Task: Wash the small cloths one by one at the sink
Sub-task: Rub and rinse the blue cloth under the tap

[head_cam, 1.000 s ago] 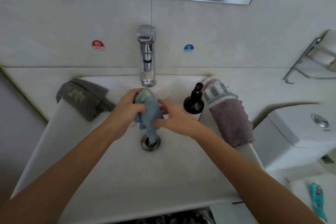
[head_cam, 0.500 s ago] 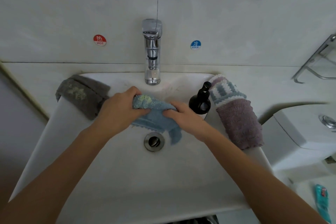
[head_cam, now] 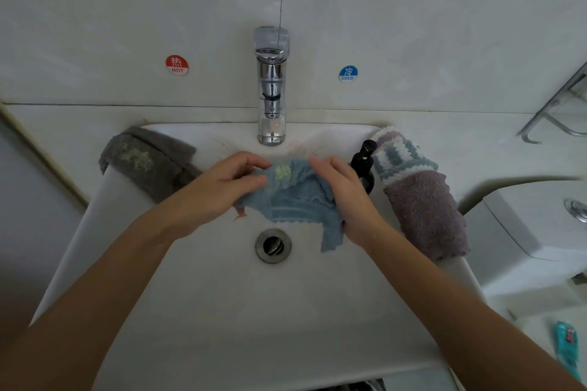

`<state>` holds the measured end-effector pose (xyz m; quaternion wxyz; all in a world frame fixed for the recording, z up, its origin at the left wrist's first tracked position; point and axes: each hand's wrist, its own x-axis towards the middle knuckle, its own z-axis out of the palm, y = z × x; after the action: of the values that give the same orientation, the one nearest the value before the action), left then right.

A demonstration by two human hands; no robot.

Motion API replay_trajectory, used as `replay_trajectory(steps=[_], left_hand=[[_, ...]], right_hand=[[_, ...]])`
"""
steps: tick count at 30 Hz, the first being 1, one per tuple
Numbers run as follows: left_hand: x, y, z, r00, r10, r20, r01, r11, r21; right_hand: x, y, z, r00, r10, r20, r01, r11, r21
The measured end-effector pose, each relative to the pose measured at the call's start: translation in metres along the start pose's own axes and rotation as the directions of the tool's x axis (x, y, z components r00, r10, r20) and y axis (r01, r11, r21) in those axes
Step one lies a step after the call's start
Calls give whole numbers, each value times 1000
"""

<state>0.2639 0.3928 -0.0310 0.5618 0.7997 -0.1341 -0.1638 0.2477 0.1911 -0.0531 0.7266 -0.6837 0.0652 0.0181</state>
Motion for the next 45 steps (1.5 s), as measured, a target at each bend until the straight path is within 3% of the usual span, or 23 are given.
replay_trajectory(steps=[4,7,9,13,16,19,23,27,31,34,37,39,45], left_hand=[[2,-1,15,999,12,-46,-15,997,-73],[3,2,32,998,2,-66,-16,978,-209],[6,5,43,984,-4,-176,-35,976,-214],[16,8,64,860,19,-510,-56,997,-56],[19,10,79,772,81,-630,-126,992,-26],[18,3,88,781,28,-623,-139,982,-130],[14,2,94,829,-40,-557,-99,971,-217],[19,4,89,783,71,-618,-182,976,-119],[35,4,63,708,27,-706,-210,962,-174],[29,-1,62,758,27,-651,-184,967,-174],[9,0,81,815,114,-568,-194,978,-81],[5,5,88,813,154,-561,-219,974,-51],[30,3,72,785,-54,-617,-144,953,-267]], right_hand=[[1,-4,8,980,-147,-137,142,989,-42],[-1,-8,21,975,-147,-167,148,989,-2],[-1,-10,30,974,-124,-191,137,989,55],[5,-10,46,955,-56,-290,106,982,158],[4,-8,55,926,-2,-378,109,959,261],[4,-10,54,910,14,-414,141,929,341],[5,-8,51,906,-5,-424,149,940,308],[1,-7,52,937,-72,-341,160,958,238],[-15,2,63,972,-178,-150,189,980,62],[-12,3,65,976,-152,-154,161,986,47],[3,-1,57,958,-80,-275,115,987,113],[8,1,53,954,-52,-295,91,989,119],[-20,5,56,982,-115,-148,110,993,-38]])
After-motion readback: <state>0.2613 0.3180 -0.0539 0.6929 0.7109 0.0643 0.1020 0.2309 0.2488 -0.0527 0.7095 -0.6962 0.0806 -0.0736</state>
